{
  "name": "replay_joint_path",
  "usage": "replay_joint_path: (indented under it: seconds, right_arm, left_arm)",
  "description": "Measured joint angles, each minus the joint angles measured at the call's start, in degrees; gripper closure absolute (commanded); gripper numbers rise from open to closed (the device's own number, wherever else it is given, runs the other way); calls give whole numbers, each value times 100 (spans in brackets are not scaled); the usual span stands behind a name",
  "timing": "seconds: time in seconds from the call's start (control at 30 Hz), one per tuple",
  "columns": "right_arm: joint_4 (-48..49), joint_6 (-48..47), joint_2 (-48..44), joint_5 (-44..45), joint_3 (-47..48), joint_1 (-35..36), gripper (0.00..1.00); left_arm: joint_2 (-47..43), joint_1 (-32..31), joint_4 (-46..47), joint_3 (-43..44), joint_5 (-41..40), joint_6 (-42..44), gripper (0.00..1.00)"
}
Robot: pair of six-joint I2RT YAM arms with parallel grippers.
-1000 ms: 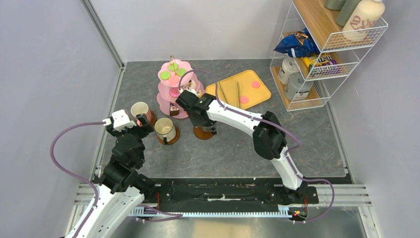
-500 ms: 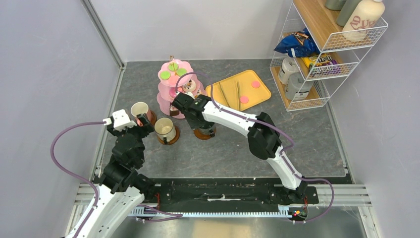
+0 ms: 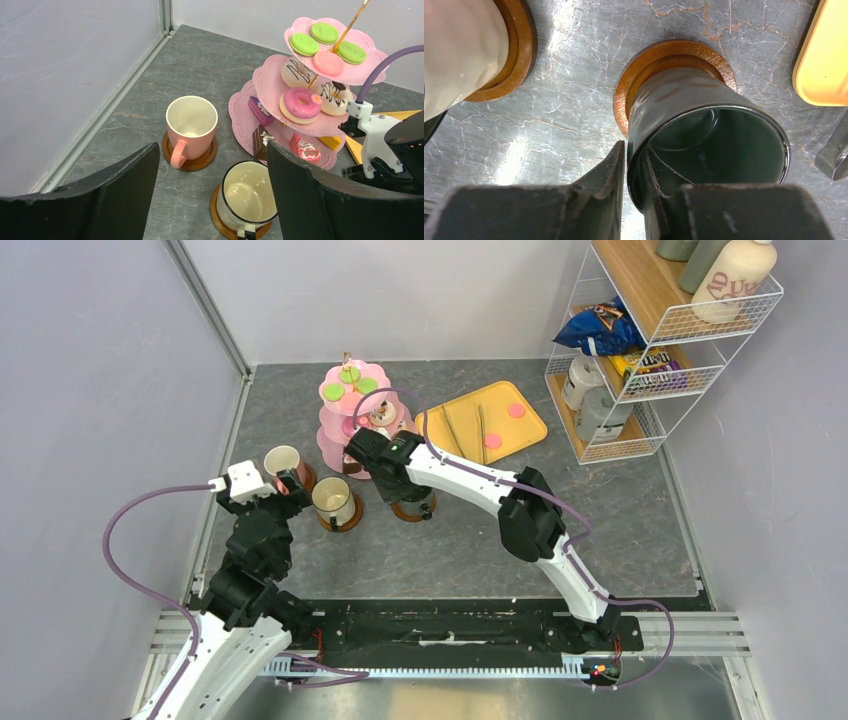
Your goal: Serve the afternoon tea
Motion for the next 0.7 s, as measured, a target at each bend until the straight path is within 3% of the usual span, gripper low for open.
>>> replay_joint_path:
  seconds: [0.07, 0.4, 0.7]
  right_arm:
    - [0, 9, 22, 22, 35, 0, 61]
    - [317, -76, -63, 35, -2, 0, 38]
    - [1062, -448, -1290, 321, -649, -15, 4]
  left_arm:
    - [0, 0, 0, 0, 35, 0, 16]
    - [0, 33, 0, 0, 81, 0, 16]
    - [0, 37, 0, -4, 81, 0, 16]
